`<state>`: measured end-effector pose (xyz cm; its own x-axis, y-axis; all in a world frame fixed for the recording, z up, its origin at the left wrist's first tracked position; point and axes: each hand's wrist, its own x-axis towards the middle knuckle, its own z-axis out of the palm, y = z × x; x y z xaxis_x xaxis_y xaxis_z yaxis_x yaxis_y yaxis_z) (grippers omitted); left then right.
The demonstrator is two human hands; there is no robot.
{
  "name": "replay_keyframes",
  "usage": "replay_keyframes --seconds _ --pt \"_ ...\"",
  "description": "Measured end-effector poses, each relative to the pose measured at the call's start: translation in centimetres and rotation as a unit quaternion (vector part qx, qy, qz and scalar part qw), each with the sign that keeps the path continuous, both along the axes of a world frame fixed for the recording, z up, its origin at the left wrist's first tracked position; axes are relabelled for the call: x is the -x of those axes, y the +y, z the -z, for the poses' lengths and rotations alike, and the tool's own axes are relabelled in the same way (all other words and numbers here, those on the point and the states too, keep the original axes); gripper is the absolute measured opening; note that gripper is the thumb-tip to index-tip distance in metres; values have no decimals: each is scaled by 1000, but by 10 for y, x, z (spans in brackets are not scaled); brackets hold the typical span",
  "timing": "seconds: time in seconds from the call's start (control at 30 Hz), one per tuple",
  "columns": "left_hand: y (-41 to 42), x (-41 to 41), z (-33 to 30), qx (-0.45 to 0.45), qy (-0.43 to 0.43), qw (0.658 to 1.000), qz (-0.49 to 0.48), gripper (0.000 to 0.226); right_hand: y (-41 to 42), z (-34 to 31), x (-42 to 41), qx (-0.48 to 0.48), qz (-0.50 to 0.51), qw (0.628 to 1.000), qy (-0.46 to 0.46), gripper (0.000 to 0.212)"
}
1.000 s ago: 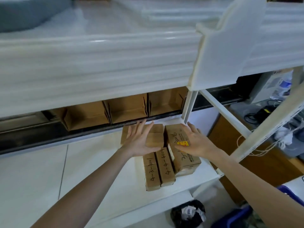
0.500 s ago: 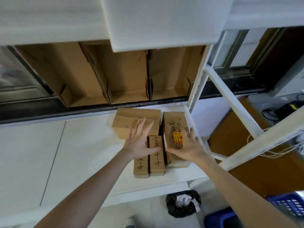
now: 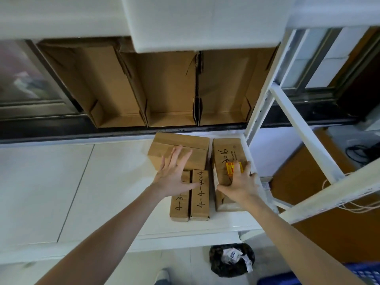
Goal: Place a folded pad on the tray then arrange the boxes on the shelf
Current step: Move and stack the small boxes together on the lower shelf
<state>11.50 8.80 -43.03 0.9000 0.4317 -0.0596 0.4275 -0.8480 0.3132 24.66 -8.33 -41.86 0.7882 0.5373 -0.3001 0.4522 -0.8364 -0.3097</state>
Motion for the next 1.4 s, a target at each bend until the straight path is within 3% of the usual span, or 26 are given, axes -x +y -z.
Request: replay_keyframes --seconds 0.43,0.7,0.9,1.4 --pt "-15 -10 -65 -45 -72 996 3 108 -14 -98 -13 -86 -17 987 -137 94" --pt "-18 19 -110 -99 -113 988 -25 110 -5 -149 21 -161 -92 972 -146 99" --pt "-2 67 -139 -118 -153 980 -57 109 18 -181 59 -179 -164 959 -145 99" --pt "82 264 -186 -156 -138 970 -126 105 116 -215 222 -193 -259 937 -132 92"
